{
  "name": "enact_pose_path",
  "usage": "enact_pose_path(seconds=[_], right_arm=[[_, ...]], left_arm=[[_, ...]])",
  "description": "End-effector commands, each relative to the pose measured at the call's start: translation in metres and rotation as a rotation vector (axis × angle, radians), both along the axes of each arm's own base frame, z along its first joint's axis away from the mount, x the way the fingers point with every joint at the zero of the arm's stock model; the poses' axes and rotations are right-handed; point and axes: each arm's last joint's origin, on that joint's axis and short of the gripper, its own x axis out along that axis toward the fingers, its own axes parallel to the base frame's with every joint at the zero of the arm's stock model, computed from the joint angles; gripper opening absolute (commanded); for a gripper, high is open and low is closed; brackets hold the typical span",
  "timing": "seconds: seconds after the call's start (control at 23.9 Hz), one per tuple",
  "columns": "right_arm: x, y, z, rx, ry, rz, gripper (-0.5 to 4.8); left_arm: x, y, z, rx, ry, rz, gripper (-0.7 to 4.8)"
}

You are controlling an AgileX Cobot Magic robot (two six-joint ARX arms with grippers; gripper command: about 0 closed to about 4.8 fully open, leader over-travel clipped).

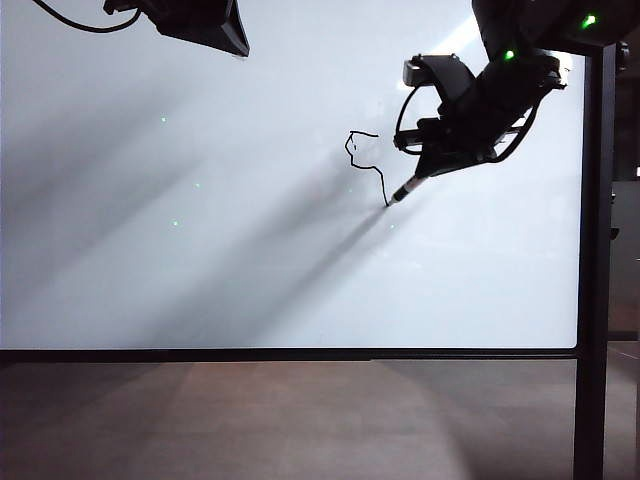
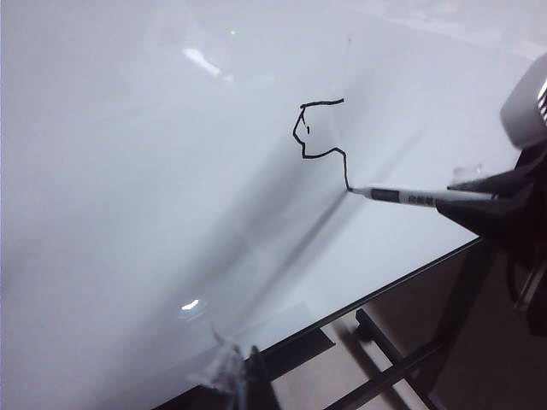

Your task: Reach to the right to find the marker pen, pick it up, and write the number 5 on the whiteboard.

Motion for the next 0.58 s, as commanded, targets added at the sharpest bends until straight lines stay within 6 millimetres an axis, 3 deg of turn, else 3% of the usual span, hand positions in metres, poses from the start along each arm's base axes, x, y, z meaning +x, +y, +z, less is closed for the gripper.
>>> enact_pose_path(seconds=[0.04, 0.42, 0.58], right_arm=[[0.002, -0.002, 0.009, 0.013, -0.056, -0.027, -0.05], [0.001, -0.001, 0.01, 0.028, -0.052, -0.002, -0.05], [-0.008, 0.001, 0.019, 0.043, -0.033, 0.037, -0.06]], left_arm=[[-0.001, 0.0, 0.003, -0.009, -0.01, -0.002, -0.04], [-0.001, 0.0, 0.003, -0.009, -0.01, -0.002, -0.04], [-0.001, 0.0, 0.003, -0.009, -0.011, -0.001, -0.04]])
